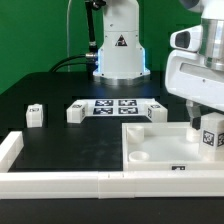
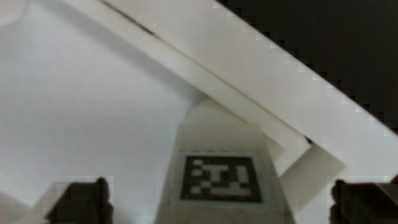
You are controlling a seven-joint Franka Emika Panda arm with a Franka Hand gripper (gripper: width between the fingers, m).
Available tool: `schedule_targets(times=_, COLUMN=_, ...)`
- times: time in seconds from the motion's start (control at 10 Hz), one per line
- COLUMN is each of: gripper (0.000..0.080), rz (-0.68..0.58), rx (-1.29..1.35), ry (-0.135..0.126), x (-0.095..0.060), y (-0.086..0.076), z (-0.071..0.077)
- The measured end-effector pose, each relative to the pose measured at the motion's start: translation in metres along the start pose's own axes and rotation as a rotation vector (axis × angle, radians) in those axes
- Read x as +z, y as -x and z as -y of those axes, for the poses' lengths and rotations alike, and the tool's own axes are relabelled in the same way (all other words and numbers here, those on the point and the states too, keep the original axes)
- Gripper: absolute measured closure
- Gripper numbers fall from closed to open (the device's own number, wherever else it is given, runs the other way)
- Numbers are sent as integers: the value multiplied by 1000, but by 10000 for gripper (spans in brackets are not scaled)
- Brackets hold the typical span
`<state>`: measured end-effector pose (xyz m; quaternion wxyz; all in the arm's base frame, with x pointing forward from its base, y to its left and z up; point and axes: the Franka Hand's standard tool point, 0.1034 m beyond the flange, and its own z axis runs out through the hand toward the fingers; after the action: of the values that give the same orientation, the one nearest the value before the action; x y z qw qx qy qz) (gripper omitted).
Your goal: Assemble one leg
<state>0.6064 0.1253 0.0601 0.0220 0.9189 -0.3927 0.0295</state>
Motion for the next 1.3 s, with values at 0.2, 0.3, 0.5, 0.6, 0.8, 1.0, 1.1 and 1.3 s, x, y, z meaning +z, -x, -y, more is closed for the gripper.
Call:
schedule_targets(times=0.2, gripper=152, rz=0, rx=-313, ry=2, x=0, y=1, z=1)
schedule_targets(times=0.3, gripper=152, rz=6, rx=-431, ry=6, x=0, y=3, z=1)
schedule_targets(times=0.5, gripper=151, rz=28, rx=-759, ry=12, x=-1, y=3, z=-2)
schedule_targets(times=0.6, gripper=151, rz=32, rx=-844, ry=12, x=-3, y=0, z=-2)
schedule_targets(times=0.8, gripper=151, rz=29, rx=-1050, ry=18, x=-3, y=-8, z=-6)
schedule_targets(times=1.0, gripper=151, rz=21, rx=-1170, ry=31, x=-2, y=-10, z=-7)
schedule_targets(times=1.1, gripper=151, rz=21, rx=-1161, ry=31, x=-2, y=-10, z=-7)
schedule_targets(times=1.3, gripper=418, rz=21, rx=-1160, ry=32, x=-2, y=-11, z=-8)
